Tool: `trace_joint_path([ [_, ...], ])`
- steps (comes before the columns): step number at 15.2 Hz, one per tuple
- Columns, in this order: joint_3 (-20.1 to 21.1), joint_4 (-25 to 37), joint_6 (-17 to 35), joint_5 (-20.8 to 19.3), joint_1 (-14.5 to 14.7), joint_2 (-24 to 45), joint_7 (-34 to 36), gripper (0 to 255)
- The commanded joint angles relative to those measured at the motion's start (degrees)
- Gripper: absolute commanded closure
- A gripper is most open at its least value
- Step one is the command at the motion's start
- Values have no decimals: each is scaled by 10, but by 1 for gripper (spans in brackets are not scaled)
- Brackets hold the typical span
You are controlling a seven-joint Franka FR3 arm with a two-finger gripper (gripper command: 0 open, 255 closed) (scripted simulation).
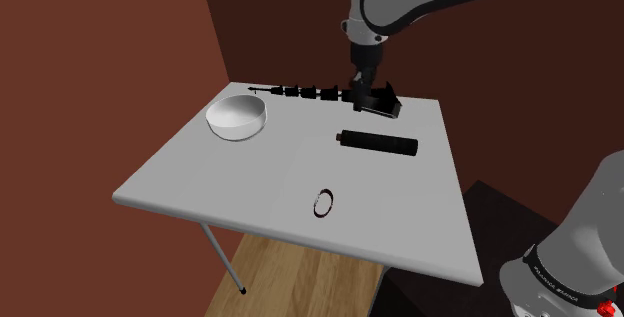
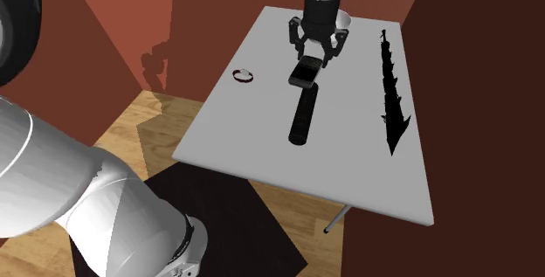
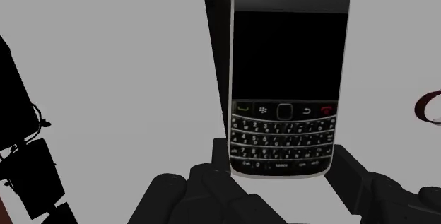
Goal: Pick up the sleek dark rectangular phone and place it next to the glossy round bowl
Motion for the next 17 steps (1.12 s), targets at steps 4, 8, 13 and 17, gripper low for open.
trace_joint_path([
  [4,30,59,-8,5,27,52,56,255],
  [8,51,125,-22,4,50,105,100,255],
  [13,72,228,-48,-2,80,182,152,255],
  [17,85,332,-80,-9,107,254,190,255],
])
